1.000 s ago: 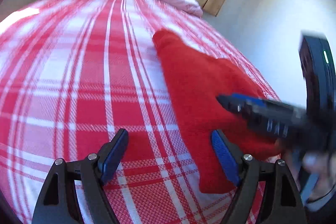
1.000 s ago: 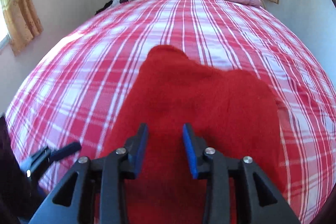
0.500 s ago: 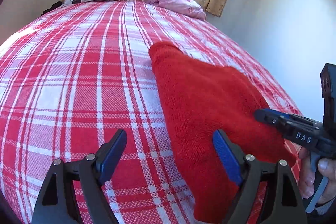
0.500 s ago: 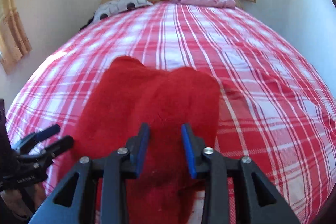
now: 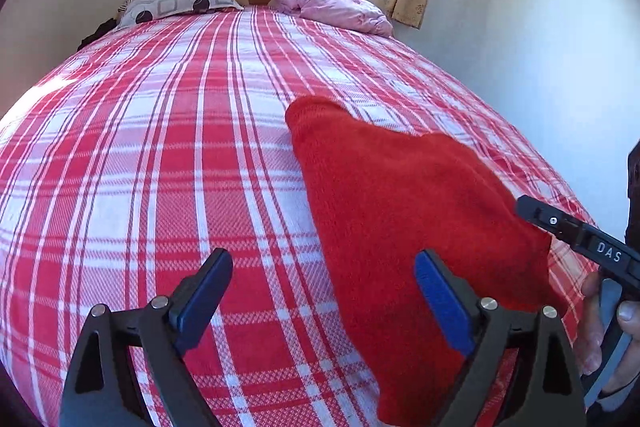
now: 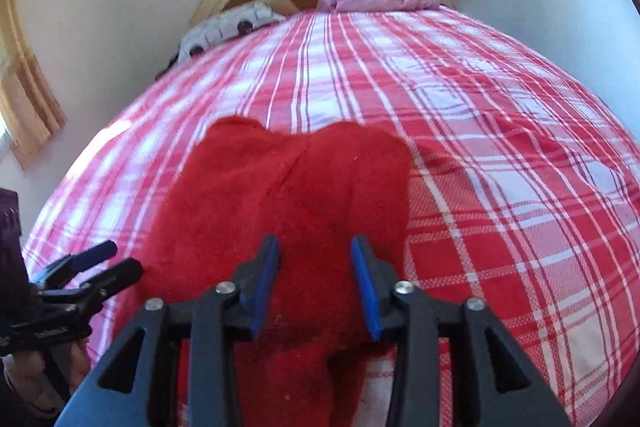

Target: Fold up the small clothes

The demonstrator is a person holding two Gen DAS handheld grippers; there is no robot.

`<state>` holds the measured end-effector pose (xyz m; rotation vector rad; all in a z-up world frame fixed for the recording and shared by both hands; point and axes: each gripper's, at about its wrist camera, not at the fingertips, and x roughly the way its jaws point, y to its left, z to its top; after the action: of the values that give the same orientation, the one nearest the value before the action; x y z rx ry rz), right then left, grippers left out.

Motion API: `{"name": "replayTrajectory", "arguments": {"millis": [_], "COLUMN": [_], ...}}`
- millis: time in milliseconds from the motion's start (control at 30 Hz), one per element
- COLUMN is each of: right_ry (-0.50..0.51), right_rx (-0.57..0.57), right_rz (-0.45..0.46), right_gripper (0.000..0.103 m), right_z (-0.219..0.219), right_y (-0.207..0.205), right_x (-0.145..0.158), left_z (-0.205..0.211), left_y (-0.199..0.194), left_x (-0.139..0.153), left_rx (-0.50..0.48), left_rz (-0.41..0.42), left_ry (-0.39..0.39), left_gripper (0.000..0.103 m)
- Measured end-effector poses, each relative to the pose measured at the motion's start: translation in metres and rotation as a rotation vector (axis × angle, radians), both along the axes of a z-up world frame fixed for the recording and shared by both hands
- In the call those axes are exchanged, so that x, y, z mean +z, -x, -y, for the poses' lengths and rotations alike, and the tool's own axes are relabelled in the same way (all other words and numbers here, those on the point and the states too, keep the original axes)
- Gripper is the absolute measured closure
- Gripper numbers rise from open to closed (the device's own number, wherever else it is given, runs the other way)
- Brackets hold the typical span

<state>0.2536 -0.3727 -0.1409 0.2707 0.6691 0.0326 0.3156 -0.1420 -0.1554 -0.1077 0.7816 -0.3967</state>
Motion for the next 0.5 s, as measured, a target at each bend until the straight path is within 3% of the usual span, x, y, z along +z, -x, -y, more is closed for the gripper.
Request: {"name": "replayTrajectory", "arguments": {"millis": [167,333,500], "right_ry": [-0.079,-0.089,-0.153], "right_rx": [-0.037,-0.064,-0.074], "right_rz": [0.017,-0.015,-0.048], "right_gripper": [0.035,0.035,0.033], "right_z": [0.026,0.042,0.057], "right_y": [0.002,-0.006,-0.011], "right_x": [0.006,-0.002,-0.016], "left_z": [0.007,0.028,0.034], "left_y": [-0.011,-0.028,-0.036], "left_x": [0.009,0.0,-0.011], "left_rx": [-0.004,-0.041,-0.063], "left_rz": [0.016,-0.003,-0.033], "left_ry": [0.011,-0.084,-0.1], "left_gripper": [0.01,0.01,0.01]}}
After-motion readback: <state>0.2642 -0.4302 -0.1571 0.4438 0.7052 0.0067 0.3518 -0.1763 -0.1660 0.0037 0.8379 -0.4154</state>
